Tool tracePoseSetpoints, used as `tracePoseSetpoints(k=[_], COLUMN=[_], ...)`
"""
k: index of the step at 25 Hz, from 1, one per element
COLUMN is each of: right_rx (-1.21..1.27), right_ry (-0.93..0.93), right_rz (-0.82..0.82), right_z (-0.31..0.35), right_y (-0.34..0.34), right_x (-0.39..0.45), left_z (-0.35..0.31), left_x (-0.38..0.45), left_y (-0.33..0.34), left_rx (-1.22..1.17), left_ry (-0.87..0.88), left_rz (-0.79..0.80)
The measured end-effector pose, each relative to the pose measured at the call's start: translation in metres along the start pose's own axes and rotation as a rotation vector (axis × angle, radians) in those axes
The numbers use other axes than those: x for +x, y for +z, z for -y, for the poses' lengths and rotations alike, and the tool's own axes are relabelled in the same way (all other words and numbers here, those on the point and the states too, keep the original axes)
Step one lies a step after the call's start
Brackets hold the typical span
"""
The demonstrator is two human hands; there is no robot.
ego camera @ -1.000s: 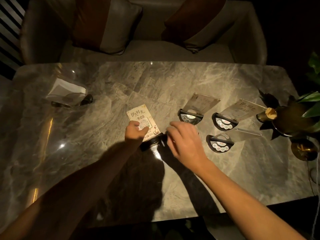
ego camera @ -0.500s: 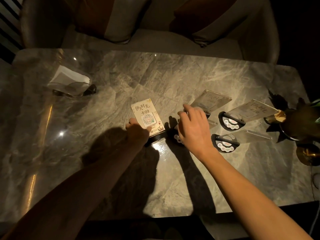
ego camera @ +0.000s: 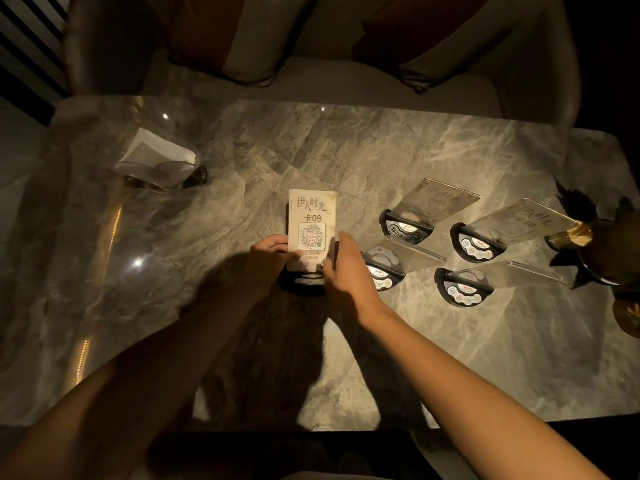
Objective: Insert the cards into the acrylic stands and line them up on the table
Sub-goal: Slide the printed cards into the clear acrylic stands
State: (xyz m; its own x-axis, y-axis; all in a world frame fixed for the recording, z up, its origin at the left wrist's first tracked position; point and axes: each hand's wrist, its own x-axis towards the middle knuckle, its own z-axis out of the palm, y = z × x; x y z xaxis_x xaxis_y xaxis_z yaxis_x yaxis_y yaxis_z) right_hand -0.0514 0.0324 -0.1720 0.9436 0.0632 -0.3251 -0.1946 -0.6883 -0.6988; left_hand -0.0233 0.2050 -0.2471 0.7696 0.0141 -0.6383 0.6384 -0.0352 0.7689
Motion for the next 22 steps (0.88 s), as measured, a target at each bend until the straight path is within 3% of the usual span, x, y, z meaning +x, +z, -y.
tracePoseSetpoints(k=[6,15,22], right_rx=[0.185,0.094,-0.030], right_ry=[0.242,0.178,0.135], right_rz=[-0.029,0.010,0.096], right_z=[0.008,0.006,0.006], right_y=[0.003,0.004,-0.011], right_x=[0.018,-0.004,-0.028], left_z=[-0.002,-0.003,-0.048], left_x=[-0.023,-0.043,-0.071], left_y=[-0.025,-0.023,-0.024], left_rx=[0.062,0.151,0.608], left_ry=[0.098,0.201,0.289], left_rz=[0.058,0.058,0.221])
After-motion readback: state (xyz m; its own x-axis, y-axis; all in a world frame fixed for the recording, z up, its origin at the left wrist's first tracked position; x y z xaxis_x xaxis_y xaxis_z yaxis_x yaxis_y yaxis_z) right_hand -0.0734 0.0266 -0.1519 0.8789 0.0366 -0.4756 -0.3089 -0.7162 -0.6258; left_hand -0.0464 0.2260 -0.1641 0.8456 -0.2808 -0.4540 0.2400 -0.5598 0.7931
